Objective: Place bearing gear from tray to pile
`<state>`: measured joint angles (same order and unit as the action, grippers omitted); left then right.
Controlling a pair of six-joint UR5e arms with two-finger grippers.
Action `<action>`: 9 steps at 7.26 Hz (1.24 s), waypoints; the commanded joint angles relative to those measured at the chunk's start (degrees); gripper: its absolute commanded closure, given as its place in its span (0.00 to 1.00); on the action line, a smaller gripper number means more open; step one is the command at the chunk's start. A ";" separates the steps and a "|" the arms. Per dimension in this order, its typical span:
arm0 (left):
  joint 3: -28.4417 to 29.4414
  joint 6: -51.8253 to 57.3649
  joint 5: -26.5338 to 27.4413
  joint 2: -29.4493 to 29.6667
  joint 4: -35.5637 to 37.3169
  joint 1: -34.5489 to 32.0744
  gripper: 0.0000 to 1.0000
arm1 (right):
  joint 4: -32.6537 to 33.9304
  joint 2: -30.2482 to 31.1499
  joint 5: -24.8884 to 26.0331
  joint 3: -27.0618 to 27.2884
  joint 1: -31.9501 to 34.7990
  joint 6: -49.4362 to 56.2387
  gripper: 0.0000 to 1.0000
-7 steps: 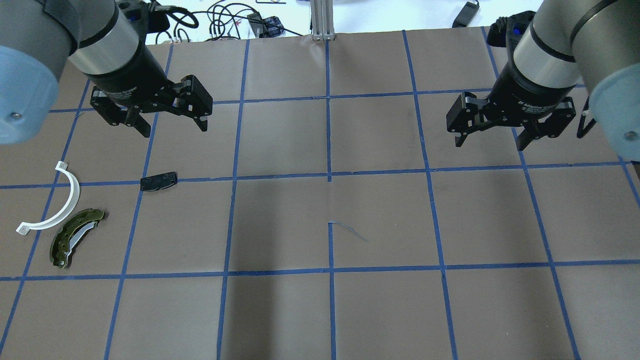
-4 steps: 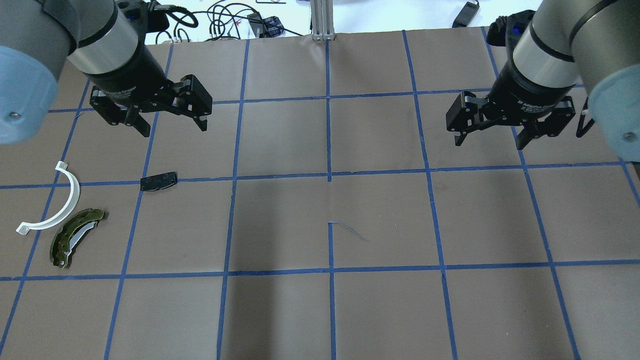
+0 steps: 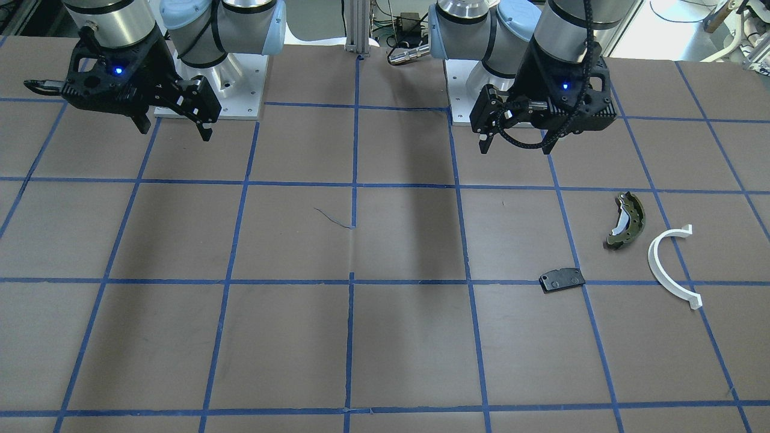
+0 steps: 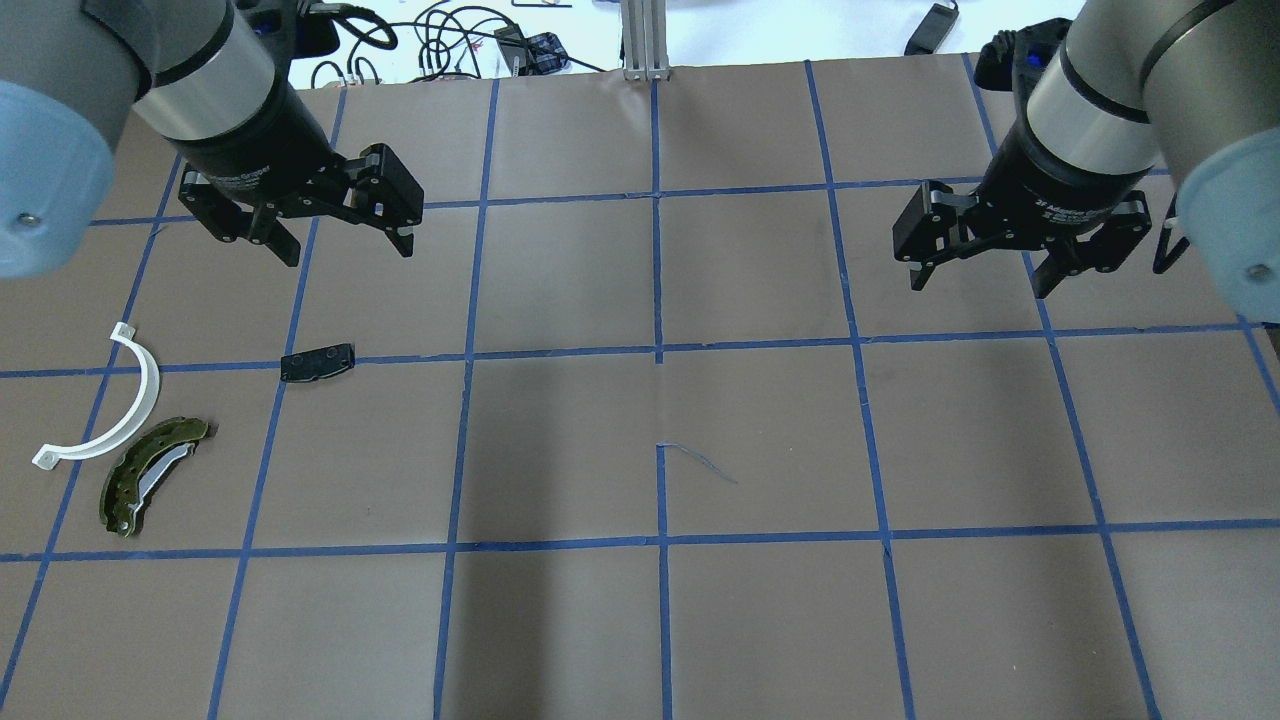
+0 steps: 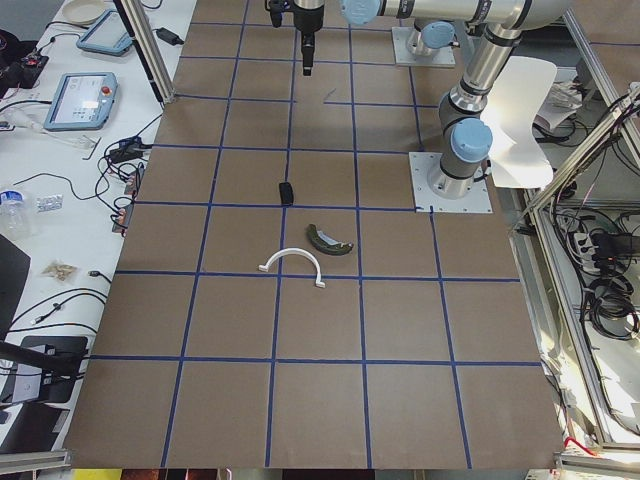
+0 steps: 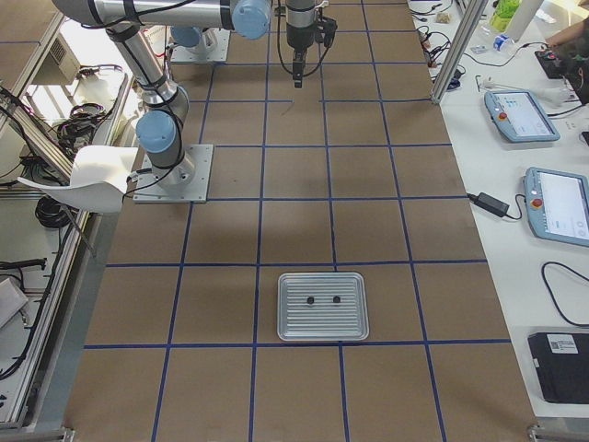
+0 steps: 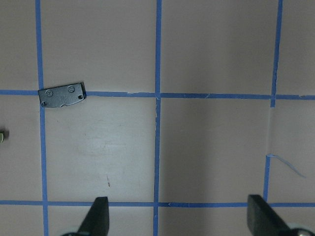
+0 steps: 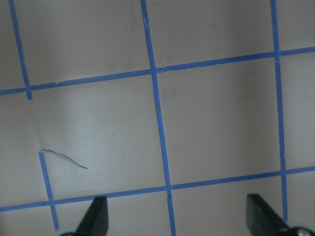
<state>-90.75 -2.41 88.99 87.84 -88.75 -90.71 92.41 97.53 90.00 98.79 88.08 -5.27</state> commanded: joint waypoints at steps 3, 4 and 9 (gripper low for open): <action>1.45 -0.49 0.31 0.66 -0.10 0.00 0.00 | 0.05 0.03 0.09 0.00 -0.01 0.08 0.00; 1.37 -0.49 0.31 0.75 -0.11 0.00 0.00 | 0.23 0.03 0.09 -0.26 -0.10 0.08 0.00; 1.45 -0.49 1.45 0.75 0.07 0.00 0.00 | 0.40 -0.41 0.17 0.35 -3.50 1.66 0.00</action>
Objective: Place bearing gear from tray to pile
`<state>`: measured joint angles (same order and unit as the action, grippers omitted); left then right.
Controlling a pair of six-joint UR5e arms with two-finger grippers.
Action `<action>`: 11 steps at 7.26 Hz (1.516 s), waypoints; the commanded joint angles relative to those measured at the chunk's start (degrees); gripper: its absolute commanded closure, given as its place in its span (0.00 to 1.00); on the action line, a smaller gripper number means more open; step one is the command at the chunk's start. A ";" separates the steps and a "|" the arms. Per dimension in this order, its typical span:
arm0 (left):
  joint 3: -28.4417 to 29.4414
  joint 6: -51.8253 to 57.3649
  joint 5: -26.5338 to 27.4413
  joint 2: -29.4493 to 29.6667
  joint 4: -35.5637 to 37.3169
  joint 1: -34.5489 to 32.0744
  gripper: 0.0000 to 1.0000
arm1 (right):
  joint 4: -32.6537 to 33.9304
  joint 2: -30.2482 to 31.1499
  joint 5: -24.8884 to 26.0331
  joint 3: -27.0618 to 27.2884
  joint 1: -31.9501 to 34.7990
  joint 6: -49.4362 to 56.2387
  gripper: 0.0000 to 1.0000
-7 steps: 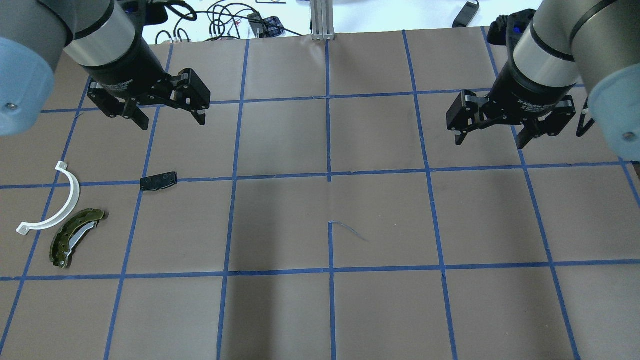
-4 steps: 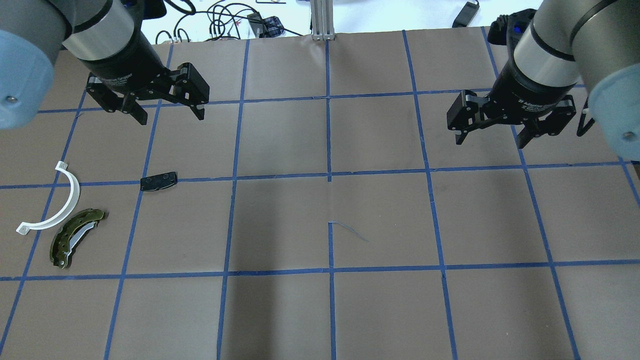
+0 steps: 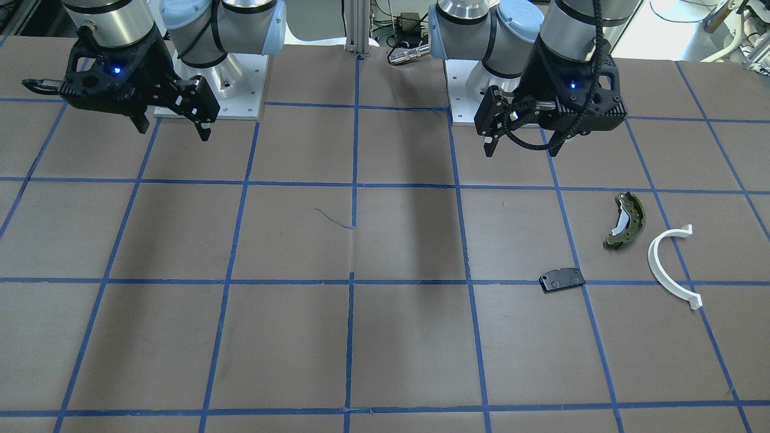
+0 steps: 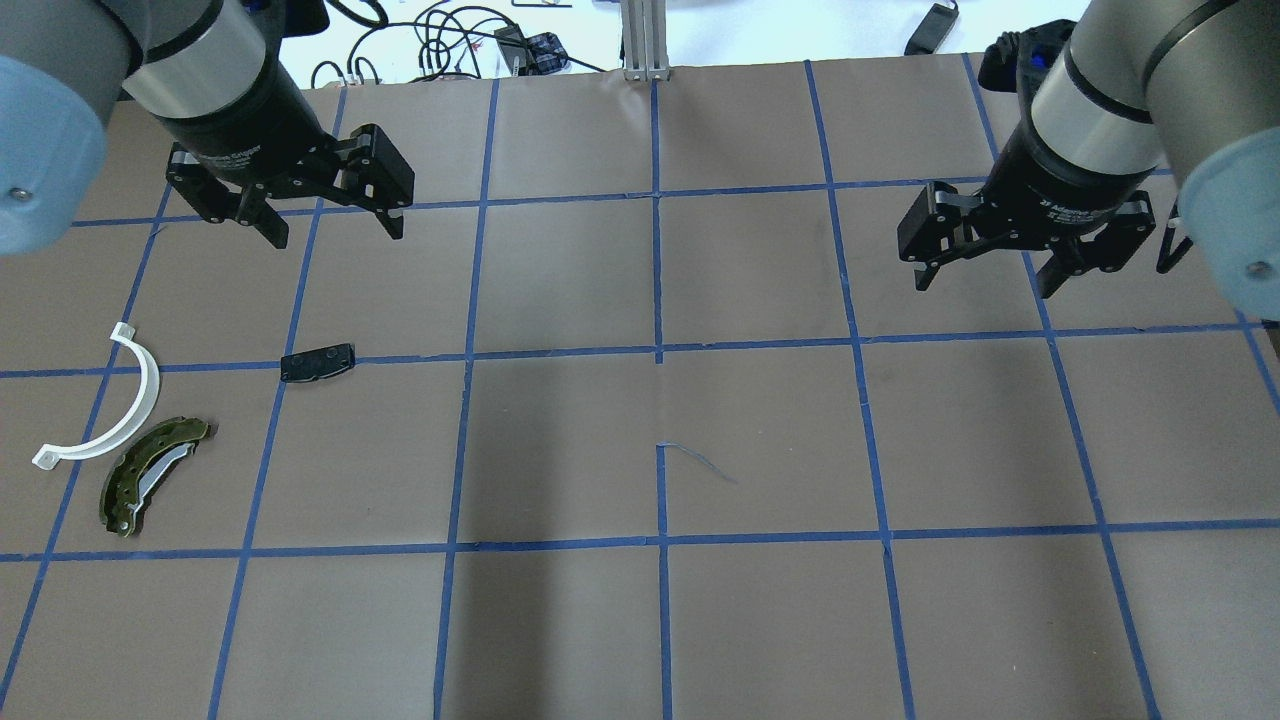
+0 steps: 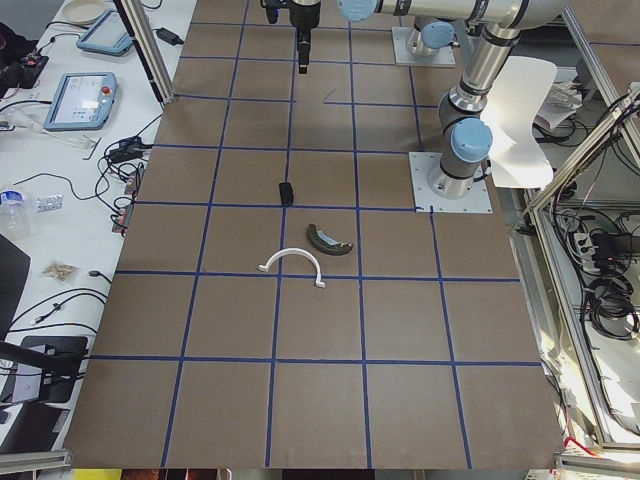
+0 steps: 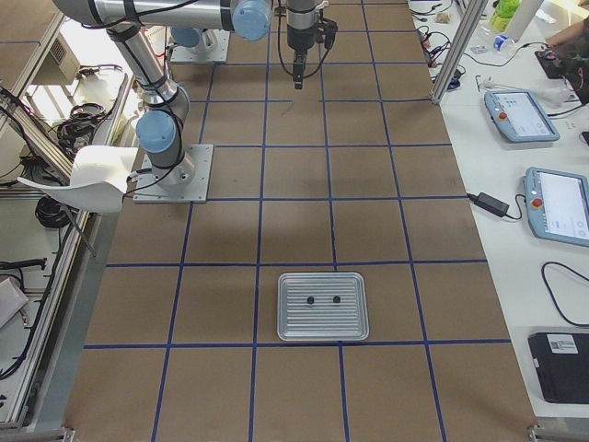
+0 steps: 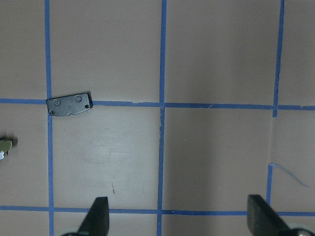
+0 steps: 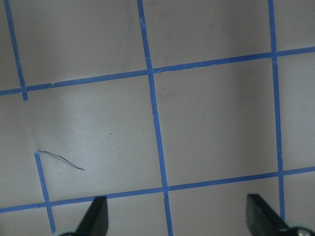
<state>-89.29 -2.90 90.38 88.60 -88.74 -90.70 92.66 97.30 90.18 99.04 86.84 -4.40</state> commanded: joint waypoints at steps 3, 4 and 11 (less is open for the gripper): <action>-0.27 0.00 -0.20 0.00 0.06 0.00 0.00 | 0.33 -1.76 -0.09 0.18 -16.31 19.53 0.00; -0.27 0.00 -0.21 0.08 0.23 0.00 0.00 | 0.42 -3.24 -0.09 0.18 -20.62 25.87 0.00; -0.62 -0.09 -0.21 0.00 0.41 0.09 0.00 | 25.11 -24.42 -0.27 -2.70 -40.96 53.88 0.00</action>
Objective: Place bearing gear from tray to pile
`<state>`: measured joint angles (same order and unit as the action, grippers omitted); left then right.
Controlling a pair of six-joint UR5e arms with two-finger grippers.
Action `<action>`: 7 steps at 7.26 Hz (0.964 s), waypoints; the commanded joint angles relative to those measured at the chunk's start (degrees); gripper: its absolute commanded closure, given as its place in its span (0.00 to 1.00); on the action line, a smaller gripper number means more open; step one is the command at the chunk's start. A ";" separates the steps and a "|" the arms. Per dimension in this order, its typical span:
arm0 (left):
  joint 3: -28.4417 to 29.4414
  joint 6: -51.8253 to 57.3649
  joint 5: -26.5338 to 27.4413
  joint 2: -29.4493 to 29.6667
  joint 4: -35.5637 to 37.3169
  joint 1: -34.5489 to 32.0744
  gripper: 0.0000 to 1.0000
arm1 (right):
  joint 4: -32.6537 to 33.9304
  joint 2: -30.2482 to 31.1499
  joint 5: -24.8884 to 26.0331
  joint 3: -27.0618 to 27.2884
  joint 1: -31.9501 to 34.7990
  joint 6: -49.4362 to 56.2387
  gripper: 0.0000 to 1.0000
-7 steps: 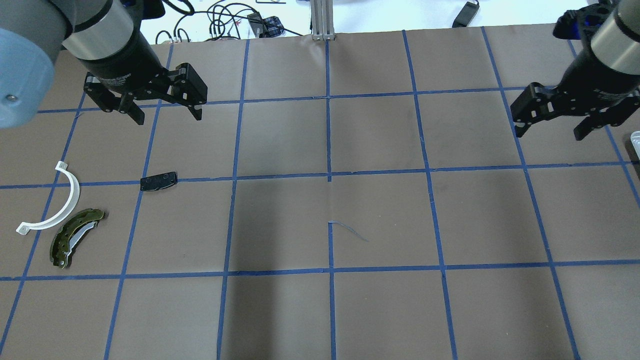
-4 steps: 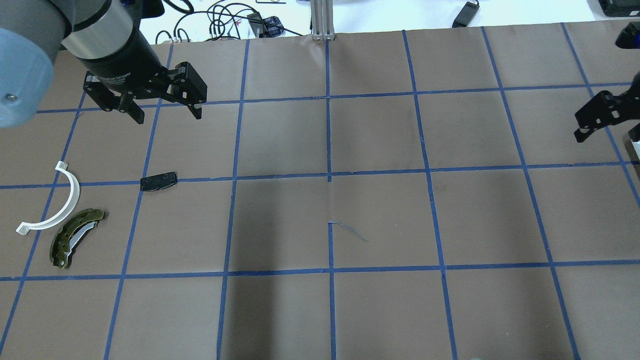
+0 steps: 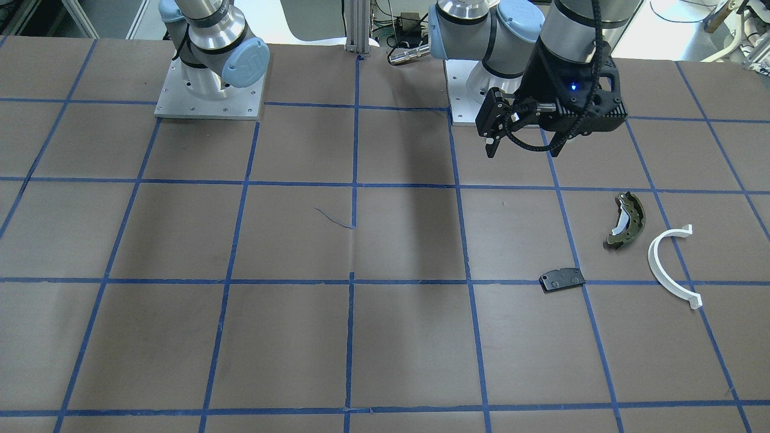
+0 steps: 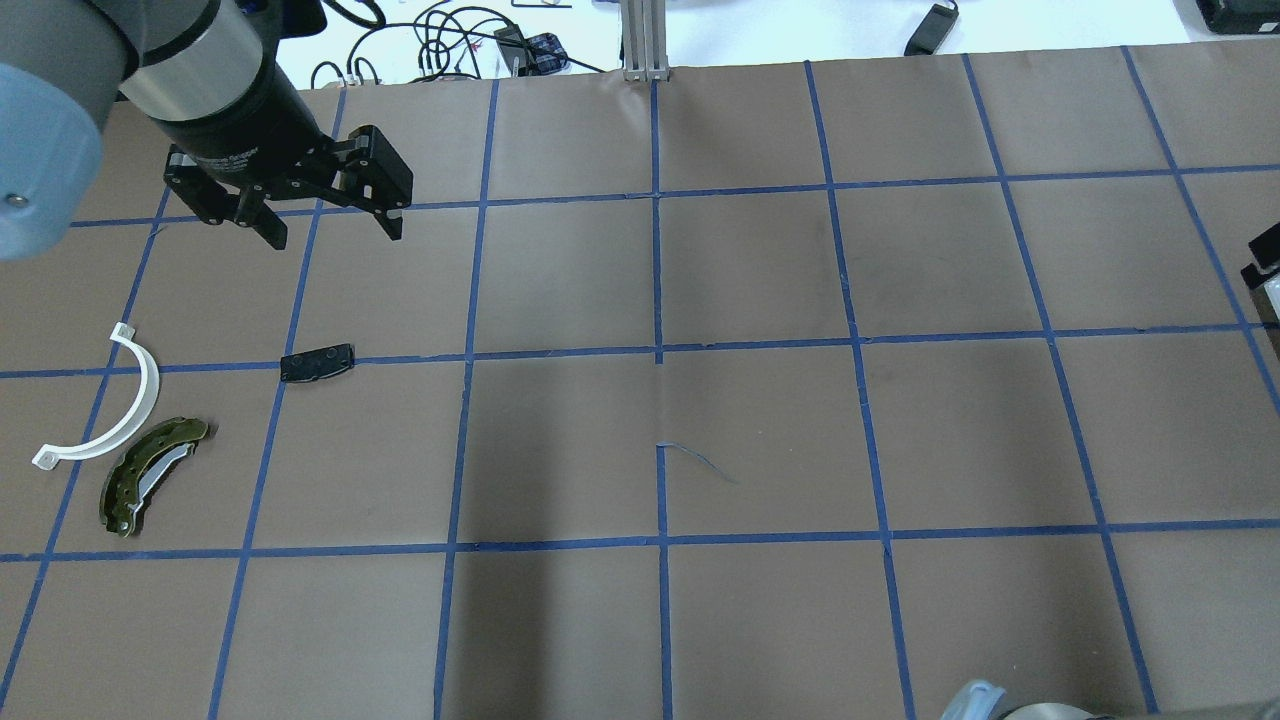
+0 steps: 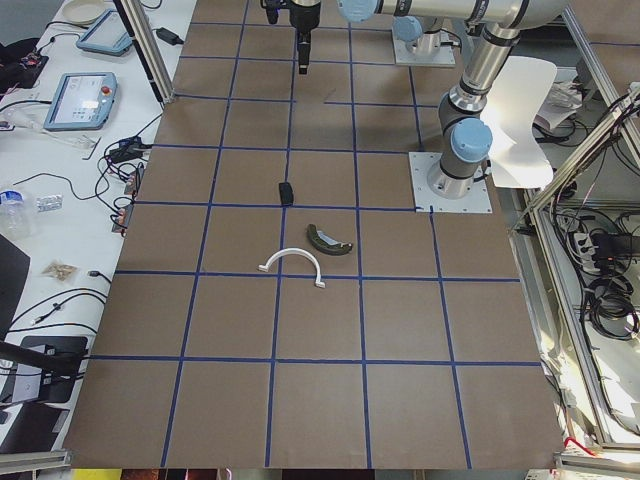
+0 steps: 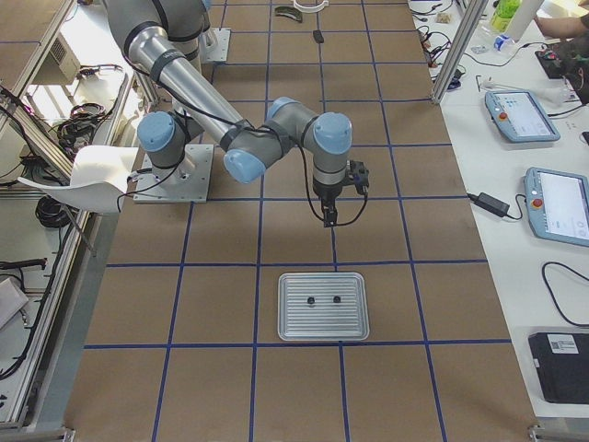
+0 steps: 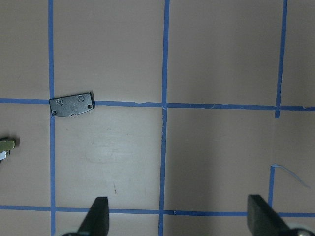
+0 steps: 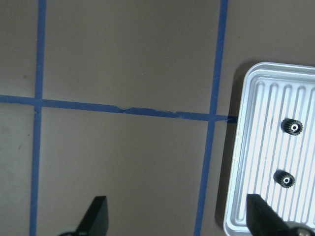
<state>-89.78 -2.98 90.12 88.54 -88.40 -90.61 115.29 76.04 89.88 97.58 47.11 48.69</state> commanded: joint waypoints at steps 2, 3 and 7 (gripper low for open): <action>-0.22 -0.01 0.06 -0.30 -0.02 0.00 0.00 | 2.57 -9.30 -0.23 -5.36 -4.47 5.95 0.00; -0.31 -0.10 0.06 -0.38 -0.02 -0.09 0.00 | 2.57 -11.51 -0.06 -7.56 -4.57 6.24 0.00; -0.58 -0.10 0.14 -0.65 0.07 -0.09 0.00 | 2.57 -20.56 -0.15 -16.52 -5.62 6.42 0.00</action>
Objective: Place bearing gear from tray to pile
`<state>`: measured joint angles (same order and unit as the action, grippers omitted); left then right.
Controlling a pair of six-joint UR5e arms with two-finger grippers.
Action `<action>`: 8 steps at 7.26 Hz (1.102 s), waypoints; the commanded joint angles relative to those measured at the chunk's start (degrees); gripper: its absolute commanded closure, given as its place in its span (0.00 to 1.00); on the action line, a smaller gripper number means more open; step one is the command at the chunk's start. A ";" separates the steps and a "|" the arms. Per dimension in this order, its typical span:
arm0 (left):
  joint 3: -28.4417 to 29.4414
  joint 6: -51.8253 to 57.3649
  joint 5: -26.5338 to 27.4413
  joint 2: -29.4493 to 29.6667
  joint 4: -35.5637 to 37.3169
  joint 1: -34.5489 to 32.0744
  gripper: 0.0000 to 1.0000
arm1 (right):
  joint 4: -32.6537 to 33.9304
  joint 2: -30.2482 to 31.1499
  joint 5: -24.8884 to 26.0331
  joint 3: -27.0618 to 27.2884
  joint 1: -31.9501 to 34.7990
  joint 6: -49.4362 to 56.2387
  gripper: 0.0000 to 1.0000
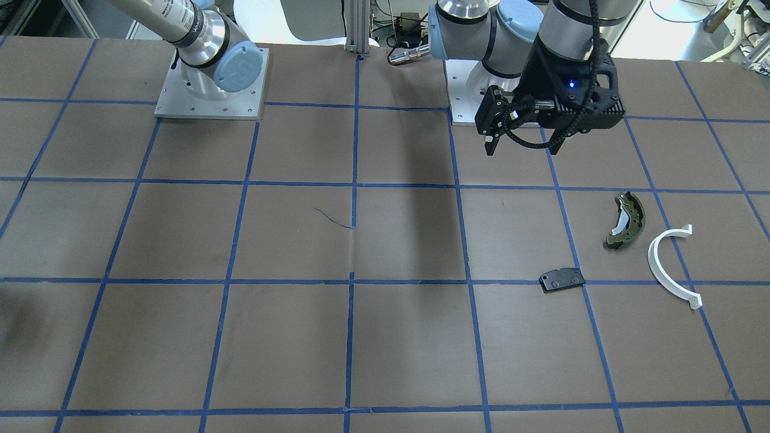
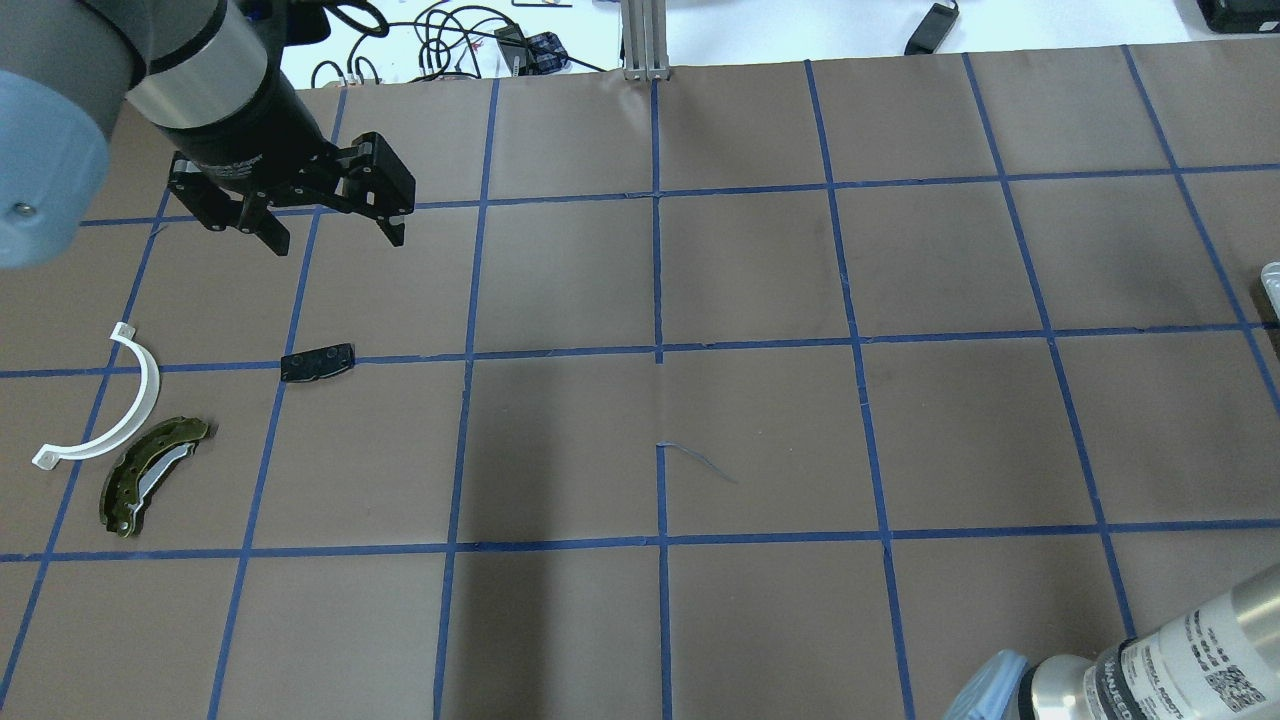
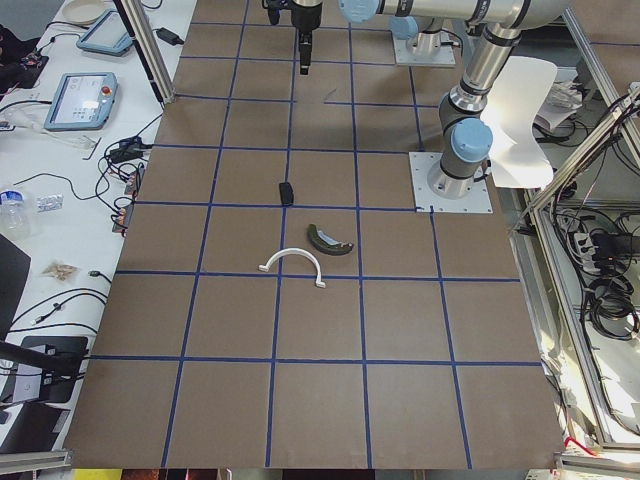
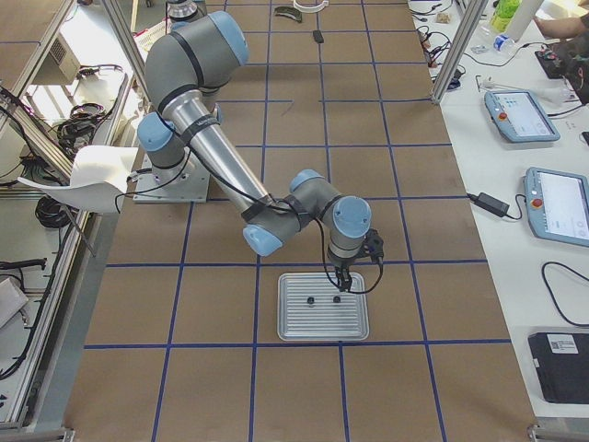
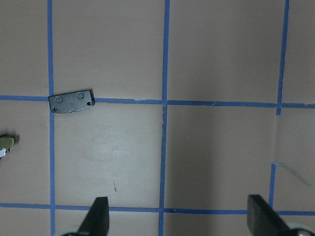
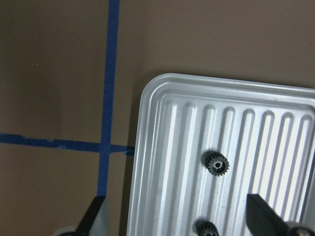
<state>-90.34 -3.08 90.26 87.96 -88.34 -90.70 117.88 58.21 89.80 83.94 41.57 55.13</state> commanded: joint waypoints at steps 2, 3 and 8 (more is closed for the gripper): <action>-0.01 0.00 0.00 -0.16 0.01 0.00 0.00 | 0.07 -5.20 -0.07 -4.05 -0.08 -0.29 0.00; 0.51 0.00 0.26 0.01 -0.07 0.08 0.00 | 0.07 -5.82 0.02 -5.27 -0.08 -0.46 0.00; -0.01 0.00 0.09 -0.25 -0.07 0.08 0.00 | 2.16 -10.48 0.02 -7.57 -0.08 -0.38 0.11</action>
<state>-90.31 -3.08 90.36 87.74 -88.42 -90.68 118.63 48.45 89.81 76.48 41.49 54.77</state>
